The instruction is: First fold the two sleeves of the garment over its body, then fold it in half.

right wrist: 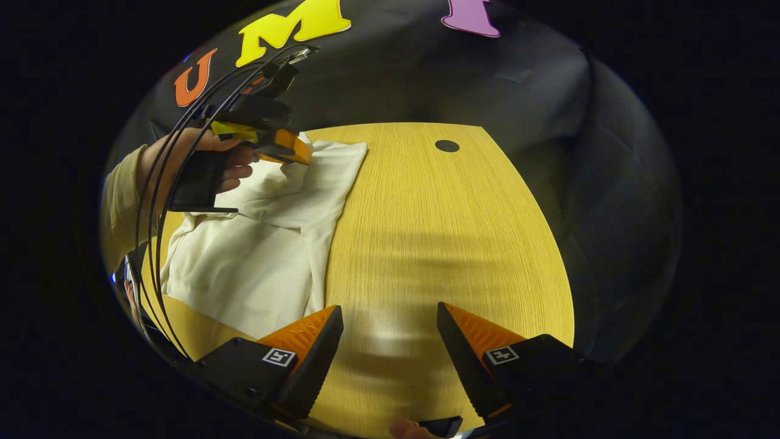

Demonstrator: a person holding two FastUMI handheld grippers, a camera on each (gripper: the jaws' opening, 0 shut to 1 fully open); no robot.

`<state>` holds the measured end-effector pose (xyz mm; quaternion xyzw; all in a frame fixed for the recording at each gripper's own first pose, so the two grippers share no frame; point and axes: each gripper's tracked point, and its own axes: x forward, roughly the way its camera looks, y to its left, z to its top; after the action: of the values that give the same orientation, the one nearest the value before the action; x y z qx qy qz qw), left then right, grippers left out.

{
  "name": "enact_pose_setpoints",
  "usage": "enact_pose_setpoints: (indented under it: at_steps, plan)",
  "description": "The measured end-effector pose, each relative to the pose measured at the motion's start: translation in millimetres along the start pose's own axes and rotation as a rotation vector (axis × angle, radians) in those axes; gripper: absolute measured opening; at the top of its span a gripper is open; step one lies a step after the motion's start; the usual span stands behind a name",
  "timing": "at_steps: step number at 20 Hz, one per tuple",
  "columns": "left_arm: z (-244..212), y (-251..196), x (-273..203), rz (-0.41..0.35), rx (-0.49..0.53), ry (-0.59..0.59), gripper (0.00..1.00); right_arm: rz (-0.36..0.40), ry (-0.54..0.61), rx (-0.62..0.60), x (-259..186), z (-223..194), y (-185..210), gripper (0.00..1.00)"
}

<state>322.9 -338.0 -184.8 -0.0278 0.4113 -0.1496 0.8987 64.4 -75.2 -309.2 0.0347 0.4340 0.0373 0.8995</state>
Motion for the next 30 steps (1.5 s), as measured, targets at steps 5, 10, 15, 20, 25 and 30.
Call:
enact_pose_setpoints:
  at_steps: [5,10,15,20,25,30]
  plan:
    - [-2,-8,-4,0.002,-0.010,-0.005,0.49,-0.007,-0.004,-0.009,-6,-2,-2,0.96]
    - [-2,-11,-21,-0.004,-0.009,-0.014,0.94,-0.011,-0.014,-0.014,-6,-4,-3,0.96]
    - [-5,-6,-50,-0.015,-0.037,-0.016,0.92,-0.011,-0.030,-0.011,-20,-8,4,0.96]
    - [-9,12,-99,-0.018,-0.034,-0.073,0.93,-0.003,-0.042,-0.002,-28,-14,23,0.96]
    - [-37,57,-153,0.026,0.015,-0.124,0.93,0.018,-0.039,-0.007,-31,-23,51,0.96]
    - [-108,124,-189,0.085,0.001,-0.091,0.94,0.041,-0.027,-0.038,-25,-33,87,0.96]
